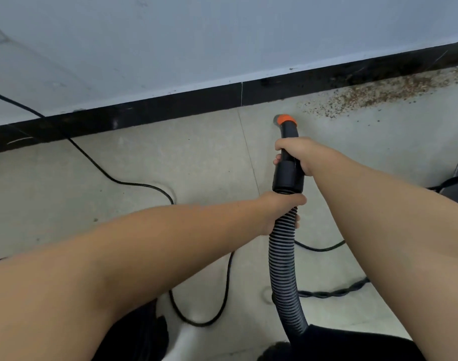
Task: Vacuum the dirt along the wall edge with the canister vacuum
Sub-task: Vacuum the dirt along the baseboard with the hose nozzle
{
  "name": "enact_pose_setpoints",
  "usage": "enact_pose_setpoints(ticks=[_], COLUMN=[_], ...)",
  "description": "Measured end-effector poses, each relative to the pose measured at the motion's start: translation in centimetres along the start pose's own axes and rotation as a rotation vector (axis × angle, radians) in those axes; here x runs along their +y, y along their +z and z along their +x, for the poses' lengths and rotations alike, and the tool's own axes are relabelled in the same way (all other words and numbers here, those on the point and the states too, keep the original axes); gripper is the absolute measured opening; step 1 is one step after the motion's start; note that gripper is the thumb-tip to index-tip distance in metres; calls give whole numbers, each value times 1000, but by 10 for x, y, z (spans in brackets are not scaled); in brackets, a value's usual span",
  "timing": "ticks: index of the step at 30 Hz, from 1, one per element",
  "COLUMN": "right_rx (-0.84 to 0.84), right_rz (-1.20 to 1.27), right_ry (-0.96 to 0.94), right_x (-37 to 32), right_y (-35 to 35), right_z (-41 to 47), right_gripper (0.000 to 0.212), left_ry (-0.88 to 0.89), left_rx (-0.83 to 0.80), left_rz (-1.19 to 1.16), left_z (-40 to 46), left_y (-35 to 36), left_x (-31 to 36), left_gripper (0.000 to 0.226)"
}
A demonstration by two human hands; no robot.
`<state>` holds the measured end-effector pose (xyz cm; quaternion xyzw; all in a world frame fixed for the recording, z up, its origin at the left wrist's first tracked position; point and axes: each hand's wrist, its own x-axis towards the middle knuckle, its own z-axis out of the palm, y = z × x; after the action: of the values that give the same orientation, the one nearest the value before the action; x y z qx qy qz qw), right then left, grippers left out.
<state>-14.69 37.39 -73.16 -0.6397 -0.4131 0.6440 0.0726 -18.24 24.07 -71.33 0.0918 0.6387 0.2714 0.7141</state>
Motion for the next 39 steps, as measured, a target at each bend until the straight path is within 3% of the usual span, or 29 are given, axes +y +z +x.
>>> enact_pose_setpoints(ticks=[7,11,18,23,29,39], right_rx=[-5,29,41,31,217,411], right_rz=[58,81,8,-41,165,226], right_ry=[32,93,174,205,91,120], right_x=[1,3,-1,7,23,4], right_y=[-16,-41,-73,-92,-82,-112], right_z=[-6,-13,-23,-29,-17,26], right_gripper=[33,21,14,14,17,26], left_ry=[-134,-152,-139,-145,-165,-131], left_rx=[11,-75,-209,-367,-384,-445], left_rz=[244,338,387,292,335,415], left_z=[-11,-13,-13,-6,18,68], left_y=[11,21,40,56,41,53], left_x=[24,36,45,29,28,66], left_gripper=[23,22,23,20,17,13])
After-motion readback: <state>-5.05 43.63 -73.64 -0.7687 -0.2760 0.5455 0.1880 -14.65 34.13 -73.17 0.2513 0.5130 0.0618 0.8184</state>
